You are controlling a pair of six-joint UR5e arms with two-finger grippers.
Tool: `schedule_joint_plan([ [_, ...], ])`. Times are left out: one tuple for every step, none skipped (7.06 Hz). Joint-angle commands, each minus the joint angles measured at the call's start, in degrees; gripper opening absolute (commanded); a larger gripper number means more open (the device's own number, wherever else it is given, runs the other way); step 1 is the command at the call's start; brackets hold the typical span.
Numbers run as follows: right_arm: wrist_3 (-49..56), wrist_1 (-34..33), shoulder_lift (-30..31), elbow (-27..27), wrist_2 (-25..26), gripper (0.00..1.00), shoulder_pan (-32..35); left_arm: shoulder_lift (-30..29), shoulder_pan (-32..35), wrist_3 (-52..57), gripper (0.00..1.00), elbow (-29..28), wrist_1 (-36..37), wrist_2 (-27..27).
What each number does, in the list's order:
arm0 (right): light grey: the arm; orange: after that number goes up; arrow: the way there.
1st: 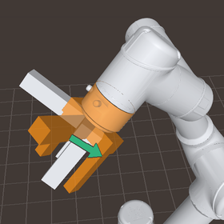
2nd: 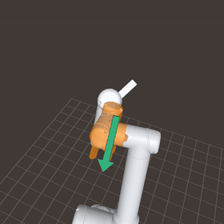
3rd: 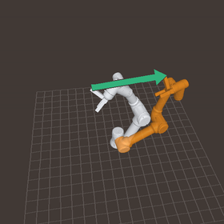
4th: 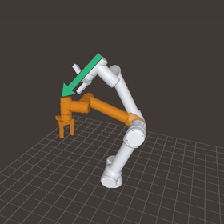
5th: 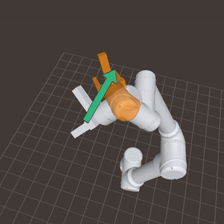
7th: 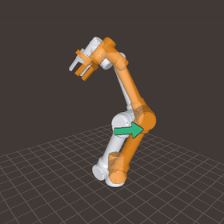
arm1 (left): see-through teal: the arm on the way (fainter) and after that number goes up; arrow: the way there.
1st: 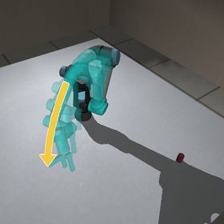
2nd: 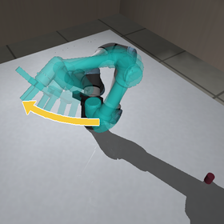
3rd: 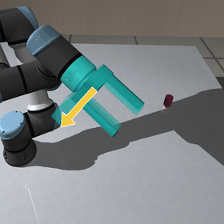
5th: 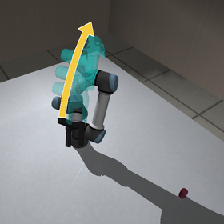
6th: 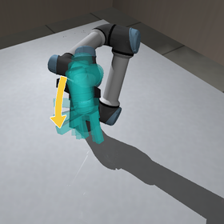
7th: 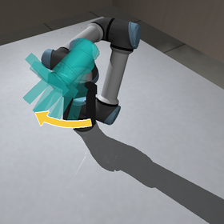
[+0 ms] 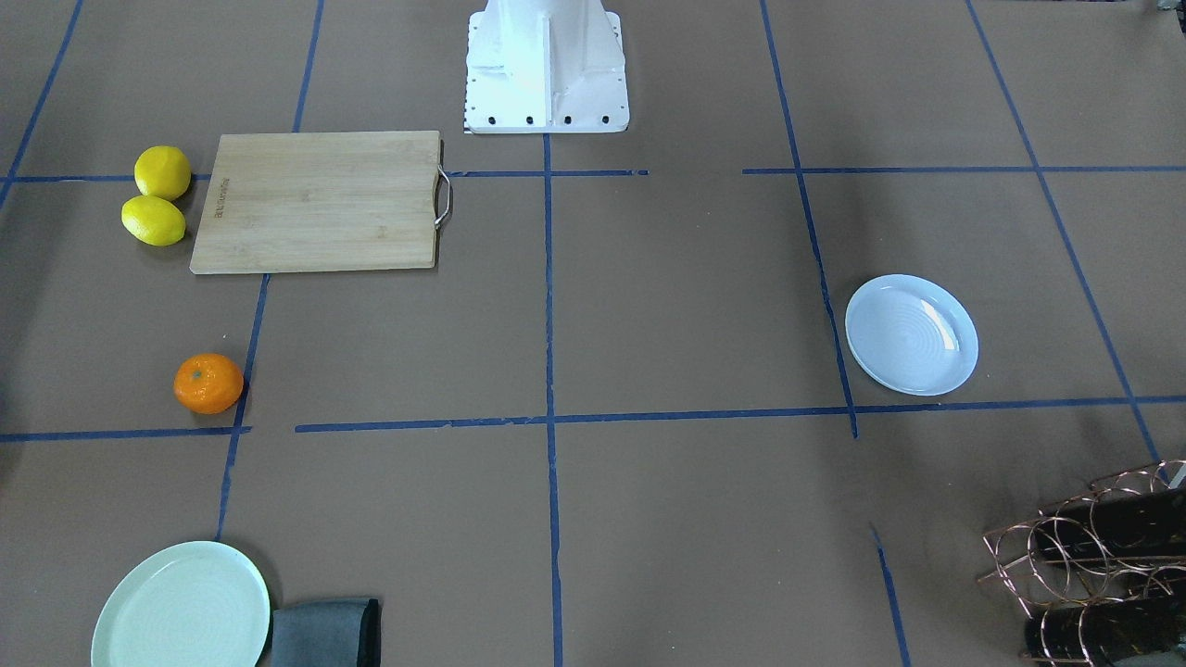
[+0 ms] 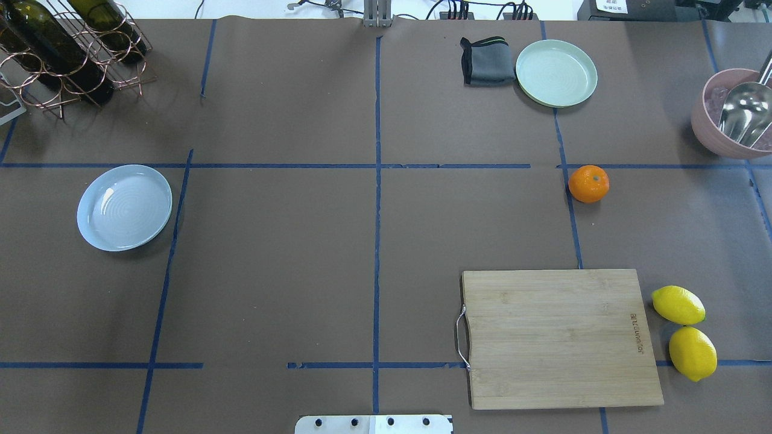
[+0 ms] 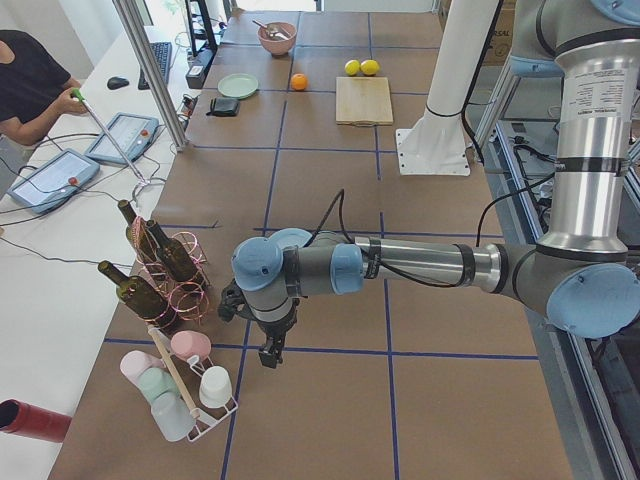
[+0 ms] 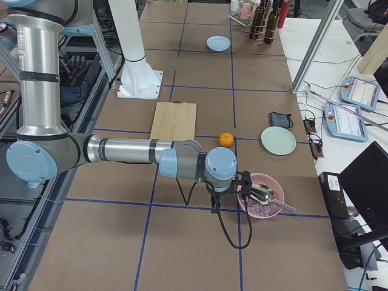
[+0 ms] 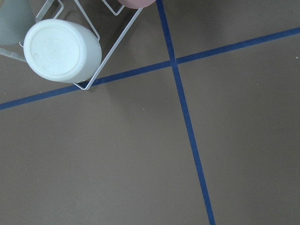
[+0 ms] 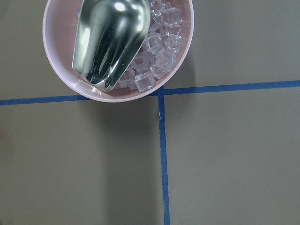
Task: Pick orange to plate
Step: 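Move the left gripper toward the light blue plate near the rack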
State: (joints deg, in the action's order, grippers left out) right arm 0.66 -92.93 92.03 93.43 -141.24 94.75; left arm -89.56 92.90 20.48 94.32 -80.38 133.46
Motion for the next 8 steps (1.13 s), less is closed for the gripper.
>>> schedule_joint_plan([
  [0.1,0.0,-0.4,-0.2,0.3,1.0,0.0,-0.1,0.0,0.0,1.0,-0.2,-0.6,0.2],
  [0.1,0.1,-0.4,-0.1,0.1,1.0,-0.1,-1.3,0.0,0.0,1.0,1.2,-1.0,1.3],
  [0.0,0.6,-0.7,-0.1,0.0,1.0,-0.2,-1.7,0.0,-0.3,1.0,1.0,-5.4,6.8],
  [-0.1,2.0,-0.8,0.0,-0.3,1.0,-0.2,-1.8,-0.6,-0.8,1.0,0.1,-13.8,7.9],
  [-0.2,3.0,-0.9,0.7,-0.6,1.0,-1.1,-1.3,-0.7,-5.4,1.0,-2.2,-18.5,8.6],
  [0.0,3.3,-1.2,1.3,-0.2,1.0,-4.4,-1.8,-1.9,-10.9,1.0,-1.7,-18.8,8.4],
  [-0.2,2.5,-5.1,0.9,-0.4,1.0,-5.0,-3.5,-3.4,-11.4,1.0,-1.8,-20.2,8.5],
  [-0.1,2.8,-5.1,0.6,-0.4,1.0,-5.3,-3.6,-7.1,-13.7,1.0,-1.7,-22.3,8.5],
])
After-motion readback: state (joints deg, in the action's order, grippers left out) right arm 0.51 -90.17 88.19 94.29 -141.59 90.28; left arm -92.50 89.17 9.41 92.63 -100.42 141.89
